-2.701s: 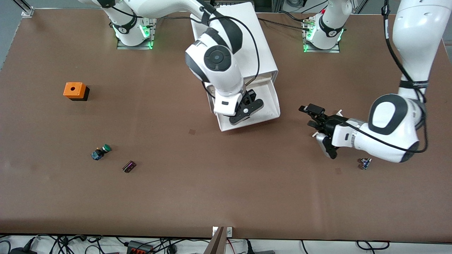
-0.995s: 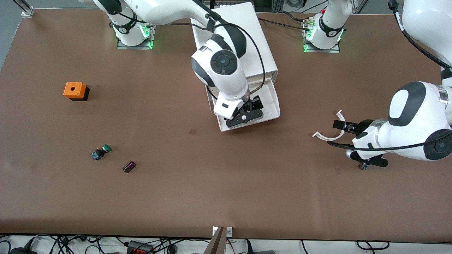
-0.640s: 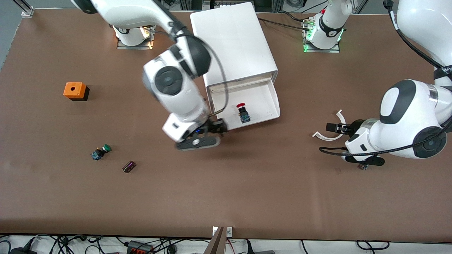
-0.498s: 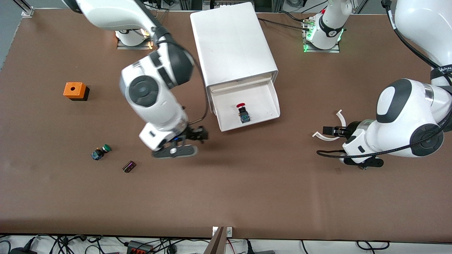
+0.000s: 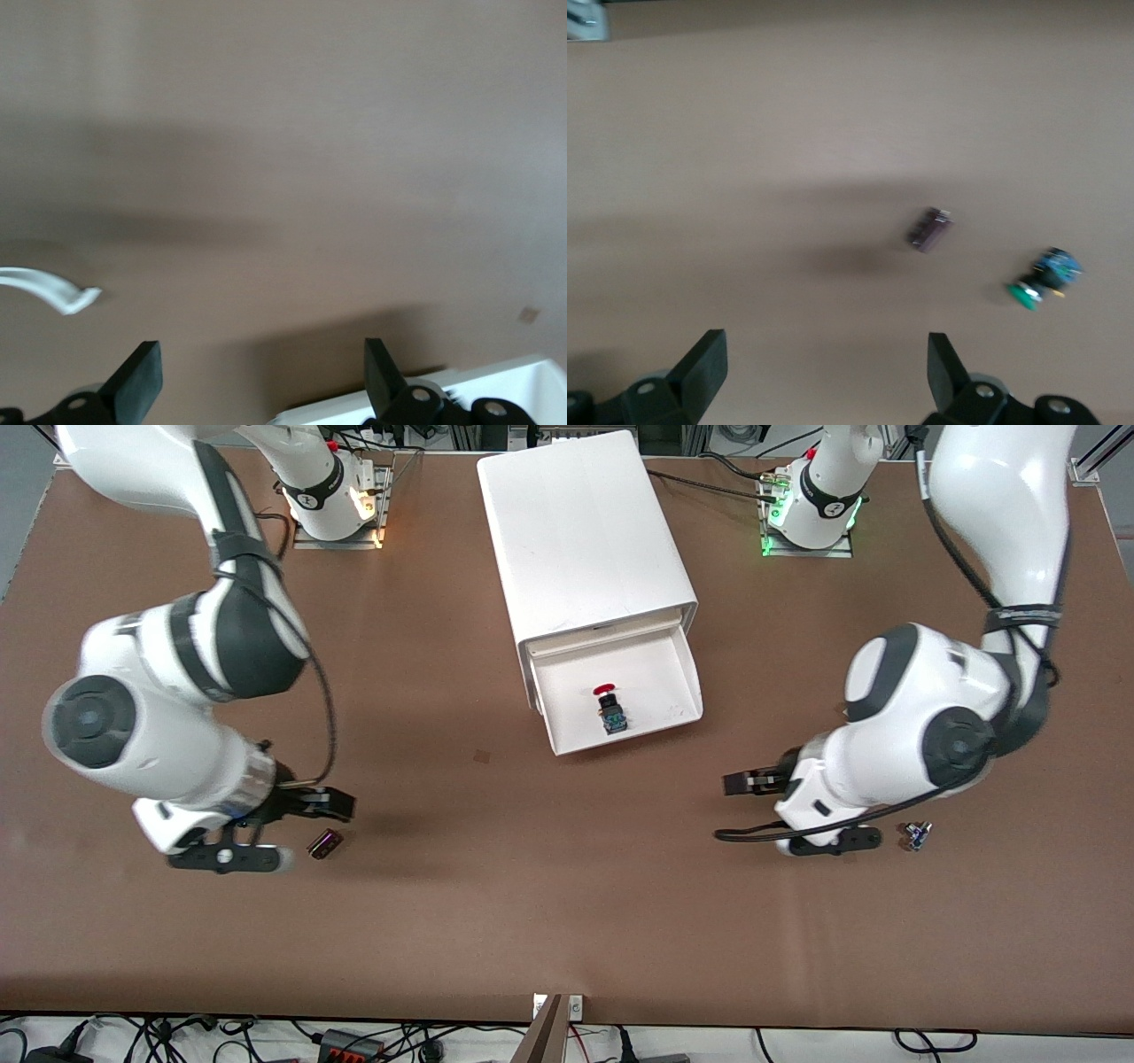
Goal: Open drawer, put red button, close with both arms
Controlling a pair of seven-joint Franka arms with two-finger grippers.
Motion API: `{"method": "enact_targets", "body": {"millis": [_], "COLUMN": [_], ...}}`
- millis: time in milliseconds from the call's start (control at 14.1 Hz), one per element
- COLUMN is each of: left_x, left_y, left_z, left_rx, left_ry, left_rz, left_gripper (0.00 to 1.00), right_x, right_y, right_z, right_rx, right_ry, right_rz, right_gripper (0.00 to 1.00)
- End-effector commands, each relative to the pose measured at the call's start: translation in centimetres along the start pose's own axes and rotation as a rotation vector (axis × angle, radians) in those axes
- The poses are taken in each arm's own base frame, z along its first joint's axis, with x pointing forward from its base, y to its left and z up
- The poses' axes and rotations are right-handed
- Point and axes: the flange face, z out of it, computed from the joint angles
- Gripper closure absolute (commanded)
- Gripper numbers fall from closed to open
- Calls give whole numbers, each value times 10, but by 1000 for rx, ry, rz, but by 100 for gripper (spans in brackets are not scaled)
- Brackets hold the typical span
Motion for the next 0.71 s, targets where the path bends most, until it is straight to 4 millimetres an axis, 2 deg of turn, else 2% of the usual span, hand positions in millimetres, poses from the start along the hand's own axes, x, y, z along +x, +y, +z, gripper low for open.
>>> {"method": "enact_targets", "body": {"millis": [0, 71, 142, 213, 355, 427, 640], "left_x": [-19, -31, -41, -50, -66, -72, -80], "left_y": [38, 55, 64, 68, 82, 87, 88], "left_z": [34, 54, 72, 86, 101, 107, 121], "left_rx": [-14, -19, -15, 10, 33, 39, 56], "left_ry": [43, 55, 62, 59, 40, 32, 14], "left_rz": [-74, -98, -105, -85, -55, -45, -34], "left_gripper": [0, 0, 0, 0, 0, 0, 0], "right_x": [-4, -5, -5, -4, -7, -10, -33], "right_y": [28, 37, 45, 61, 80, 100, 137], "right_z": [-21, -34, -38, -46, -54, -60, -79], "right_rx": [-5, -4, -7, -10, -17, -16, -45], "right_ry": [-10, 7, 13, 16, 2, -3, -10], "right_rz": [-16, 0, -1, 21, 22, 20, 17], "right_gripper": [0, 0, 0, 0, 0, 0, 0]}}
